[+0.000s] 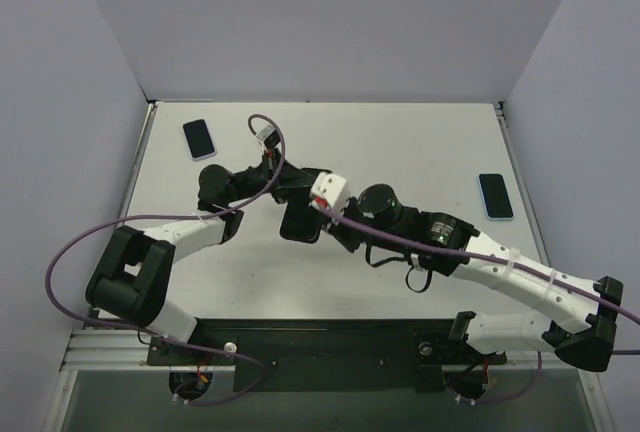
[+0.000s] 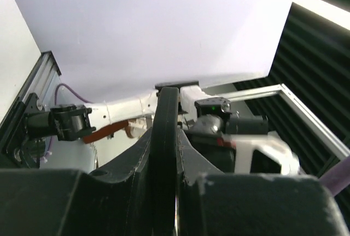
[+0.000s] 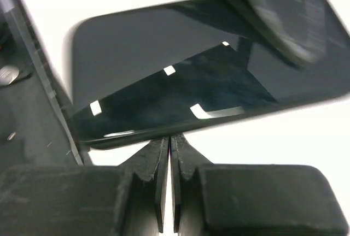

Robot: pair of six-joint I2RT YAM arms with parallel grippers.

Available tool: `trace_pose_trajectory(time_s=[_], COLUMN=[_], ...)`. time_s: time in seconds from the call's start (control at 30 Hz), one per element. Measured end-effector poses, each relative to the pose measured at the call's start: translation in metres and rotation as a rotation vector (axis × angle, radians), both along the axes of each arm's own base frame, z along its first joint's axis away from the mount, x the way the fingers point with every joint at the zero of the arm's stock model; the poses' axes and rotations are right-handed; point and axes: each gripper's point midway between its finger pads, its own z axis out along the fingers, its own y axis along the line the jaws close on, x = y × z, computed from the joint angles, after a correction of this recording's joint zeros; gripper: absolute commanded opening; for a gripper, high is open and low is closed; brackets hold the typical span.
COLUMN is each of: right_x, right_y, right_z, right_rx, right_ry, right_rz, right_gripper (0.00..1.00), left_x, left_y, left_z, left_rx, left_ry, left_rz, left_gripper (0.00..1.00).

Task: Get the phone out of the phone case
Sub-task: Remove the phone case from the phone.

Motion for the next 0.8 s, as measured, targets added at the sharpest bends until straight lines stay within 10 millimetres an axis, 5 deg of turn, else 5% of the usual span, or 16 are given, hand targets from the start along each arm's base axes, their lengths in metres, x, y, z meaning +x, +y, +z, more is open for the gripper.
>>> trace_pose_trajectory(time_s=[0.07,0.17,0.23,0.37,0.47,0.6,0.8], right_x=[0.033,0.067,0.073,0.075,0.080,0.100,0.123], right_y=[-0.011,-0.032,-0.042,-0.039,-0.021,0.005,0.040], right_z=[-0.001,-0.007,-0.018,-0.026,-0.009,0.018,0.040], right_rx=[0.046,0.135,0.184,0.325,0.492,0.670,0.757], right_ry=[0.040,0.111,0.188,0.372,0.510,0.648,0.790], right_rz=[-0.112,-0.263,-0.319,-0.339,-0.291,-0.207,-0.073], right_gripper=[0.01,0.33,0.47,0.56,0.59,0.58,0.42], left_x=[0.012,0.027,0.043,0.076,0.094,0.119,0.149], left_y=[0.007,0.017,0.024,0.036,0.043,0.045,0.064], left_z=[0.000,0.006,0.015,0.040,0.053,0.046,0.023], left_rx=[-0.005,0.018,0.056,0.107,0.108,0.093,0.052], left_ry=[0.014,-0.070,-0.153,-0.317,-0.381,-0.374,-0.266], left_rz=[0.043,0.116,0.193,0.334,0.392,0.408,0.428], left_gripper=[0.00,0.00,0.00,0.00,0.00,0.00,0.00])
